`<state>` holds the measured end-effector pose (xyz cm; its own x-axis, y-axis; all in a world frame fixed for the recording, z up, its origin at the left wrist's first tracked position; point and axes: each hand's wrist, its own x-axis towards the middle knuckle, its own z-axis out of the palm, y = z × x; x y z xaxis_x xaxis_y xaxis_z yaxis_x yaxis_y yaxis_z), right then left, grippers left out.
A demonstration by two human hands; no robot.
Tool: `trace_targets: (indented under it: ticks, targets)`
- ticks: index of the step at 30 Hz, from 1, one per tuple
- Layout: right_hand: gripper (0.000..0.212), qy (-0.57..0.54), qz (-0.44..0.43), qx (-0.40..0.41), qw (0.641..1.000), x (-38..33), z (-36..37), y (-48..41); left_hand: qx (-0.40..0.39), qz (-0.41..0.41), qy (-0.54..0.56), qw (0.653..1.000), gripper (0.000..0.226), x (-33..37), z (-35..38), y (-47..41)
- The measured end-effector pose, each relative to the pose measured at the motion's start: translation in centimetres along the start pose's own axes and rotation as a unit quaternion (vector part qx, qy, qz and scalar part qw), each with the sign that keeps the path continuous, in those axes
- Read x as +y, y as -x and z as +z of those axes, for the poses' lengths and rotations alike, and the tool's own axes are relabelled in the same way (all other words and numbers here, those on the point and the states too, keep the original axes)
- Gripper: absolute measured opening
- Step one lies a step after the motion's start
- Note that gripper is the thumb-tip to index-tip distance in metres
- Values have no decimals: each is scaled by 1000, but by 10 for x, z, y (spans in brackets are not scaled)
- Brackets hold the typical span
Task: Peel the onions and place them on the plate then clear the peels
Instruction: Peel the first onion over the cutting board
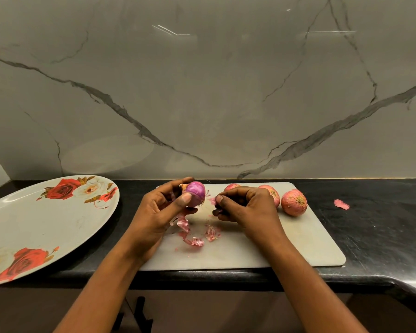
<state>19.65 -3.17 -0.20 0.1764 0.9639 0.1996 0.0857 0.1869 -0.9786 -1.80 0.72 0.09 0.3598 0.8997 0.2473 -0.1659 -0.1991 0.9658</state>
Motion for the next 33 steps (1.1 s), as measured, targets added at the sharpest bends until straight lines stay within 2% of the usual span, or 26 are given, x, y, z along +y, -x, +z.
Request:
trace_targets:
  ticks: [4,9,14,19,27,33]
  targets:
    - [7,-6,2,0,1000,-1,0,1,4,-6,20,1000,45,1,1,-1]
    - [17,0,-31,-31,999,-6,0,6,2,-6,-23,1000,44,-2,-1,-2]
    - [41,18,-66,-64,996,-6,2,7,-21,4,-68,997,44,-2,1,1]
    - [32,-6,-74,-65,995,-3,2,3,-20,-4,-66,998,41,0,1,1]
    - [13,5,-85,-52,995,2,1,2,-21,-10,-84,996,49,-1,0,2]
    - [7,33,-65,-55,996,4,0,2,-7,-18,-33,999,47,0,0,0]
